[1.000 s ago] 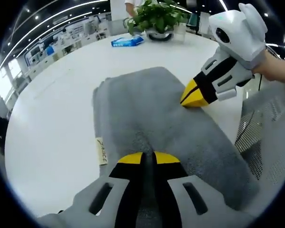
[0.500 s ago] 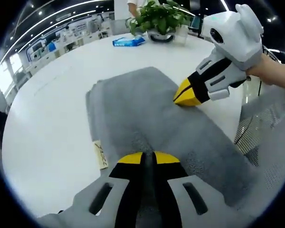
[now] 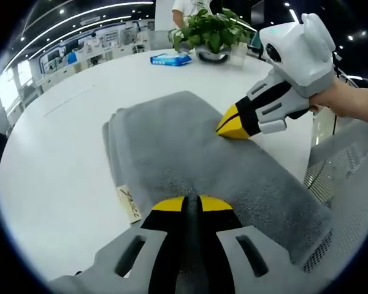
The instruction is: Open the folded towel by lifting each exposed corner and separating the folded layers until the towel lies flat within the target outline without major curled edges
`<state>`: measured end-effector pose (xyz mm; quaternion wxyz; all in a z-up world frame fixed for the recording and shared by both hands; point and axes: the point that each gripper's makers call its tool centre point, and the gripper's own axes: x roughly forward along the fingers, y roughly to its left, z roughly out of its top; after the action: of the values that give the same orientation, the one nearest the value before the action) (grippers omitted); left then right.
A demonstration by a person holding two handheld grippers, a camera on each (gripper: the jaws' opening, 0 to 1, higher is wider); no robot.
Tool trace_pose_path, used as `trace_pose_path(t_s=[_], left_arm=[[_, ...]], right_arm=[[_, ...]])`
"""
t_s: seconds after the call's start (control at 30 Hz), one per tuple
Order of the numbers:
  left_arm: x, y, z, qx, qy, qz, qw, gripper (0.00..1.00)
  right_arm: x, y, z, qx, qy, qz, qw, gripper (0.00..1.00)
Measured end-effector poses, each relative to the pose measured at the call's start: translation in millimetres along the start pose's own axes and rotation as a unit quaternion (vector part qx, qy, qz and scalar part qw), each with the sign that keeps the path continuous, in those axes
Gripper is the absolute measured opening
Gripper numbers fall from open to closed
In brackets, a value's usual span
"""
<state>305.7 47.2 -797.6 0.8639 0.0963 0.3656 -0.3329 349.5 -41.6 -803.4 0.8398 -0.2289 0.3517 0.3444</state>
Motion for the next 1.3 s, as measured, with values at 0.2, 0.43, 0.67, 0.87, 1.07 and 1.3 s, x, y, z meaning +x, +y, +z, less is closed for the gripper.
trace_pose_path(t_s=[0.2,0.43,0.67,0.87,1.07,1.3], left_arm=[[3.4,-0.4,2.8,0.016,0.001,-0.006,0.9999,0.06],[4.7,-2.7,3.8,0.055,0.01,0.006,0.9984,0.07],[4.1,-1.5,3.5,0.058,0.013,0.011,0.9982,0.07],[4.6,-3.4,3.5,0.082,0.015,0.02,0.9963,0.07],[4.4,-1.9,3.1,0.079,0.014,0.02,0.9965,0.07],[4.2,-1.9,3.1,0.075,0.01,0.019,0.9969,0.07]], right_arm=[[3.0,-5.2,1.7,-0.001,-0.003,-0.021,0.9998,0.0],[3.7,-5.0,1.9,-0.012,-0.004,-0.05,0.9987,0.0],[3.7,-5.6,2.4,-0.018,0.002,-0.083,0.9964,0.0],[3.3,-5.9,2.3,-0.02,0.002,-0.107,0.9941,0.0],[2.9,-5.6,1.9,-0.025,-0.006,-0.122,0.9922,0.0],[1.7,-6.2,1.5,-0.021,-0.03,-0.142,0.9892,0.0]])
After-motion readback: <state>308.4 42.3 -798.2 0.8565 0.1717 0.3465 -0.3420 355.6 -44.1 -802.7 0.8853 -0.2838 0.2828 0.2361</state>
